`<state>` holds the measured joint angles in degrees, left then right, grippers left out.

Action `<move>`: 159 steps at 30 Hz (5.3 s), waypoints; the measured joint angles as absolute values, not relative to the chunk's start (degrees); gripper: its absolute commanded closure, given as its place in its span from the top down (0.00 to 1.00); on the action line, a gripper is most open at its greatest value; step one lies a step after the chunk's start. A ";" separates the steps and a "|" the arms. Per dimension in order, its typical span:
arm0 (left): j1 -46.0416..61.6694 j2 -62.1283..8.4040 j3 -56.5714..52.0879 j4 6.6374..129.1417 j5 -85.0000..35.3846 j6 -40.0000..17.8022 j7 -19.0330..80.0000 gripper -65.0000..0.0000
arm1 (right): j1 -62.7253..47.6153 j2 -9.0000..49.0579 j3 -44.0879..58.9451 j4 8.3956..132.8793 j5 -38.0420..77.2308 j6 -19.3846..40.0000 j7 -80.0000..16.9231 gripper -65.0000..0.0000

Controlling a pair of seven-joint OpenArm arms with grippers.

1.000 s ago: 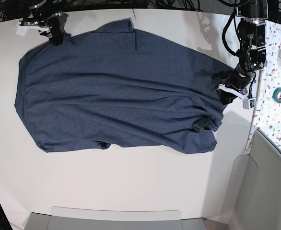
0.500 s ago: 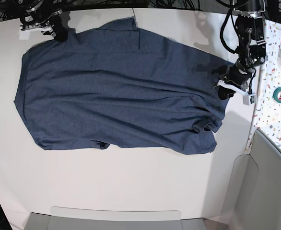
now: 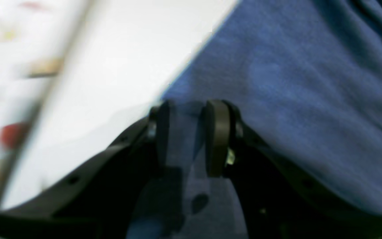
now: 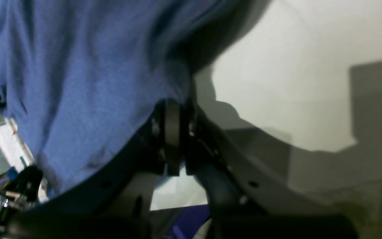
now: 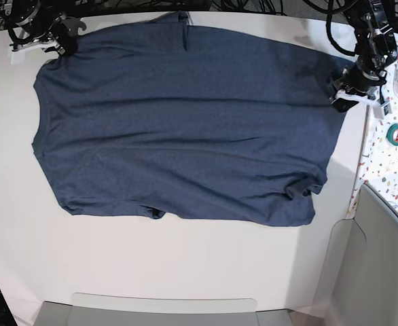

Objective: Layout the t-shirt on the table in an organized manner, then fold the t-shirt properly
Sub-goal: 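Pull the shirt with both grippers away from the hem to straighten, then lift the shirt's shoulder edge with both grippers and stretch it taut, then lower the shirt with both grippers and release the right gripper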

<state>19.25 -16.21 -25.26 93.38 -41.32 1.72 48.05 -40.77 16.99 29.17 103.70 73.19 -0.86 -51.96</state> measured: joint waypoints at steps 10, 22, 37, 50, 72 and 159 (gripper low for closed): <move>21.43 -16.53 -25.26 93.80 -48.31 1.52 48.66 0.33 | -39.05 21.23 32.34 104.12 73.47 -0.82 -51.94 0.00; 24.16 -16.03 -36.01 99.72 -47.59 2.20 52.27 0.35 | -38.59 22.35 32.34 104.09 73.19 -0.89 -52.01 0.00; 32.42 -11.68 -36.07 97.84 -49.95 0.84 52.95 0.35 | -38.74 22.48 32.29 104.09 73.17 -0.86 -51.88 0.00; 35.53 -11.29 -34.92 101.19 -59.77 0.84 66.61 0.35 | -38.52 22.50 32.29 104.09 73.01 -0.86 -51.88 0.00; 35.20 -11.22 -30.81 101.21 -60.25 0.67 64.23 0.00 | -38.54 22.39 27.86 104.07 72.31 -0.86 -51.86 0.00; 7.49 -15.42 -38.98 92.71 -65.28 -0.40 72.18 0.21 | -17.87 18.55 24.80 98.72 58.39 4.23 -52.29 0.25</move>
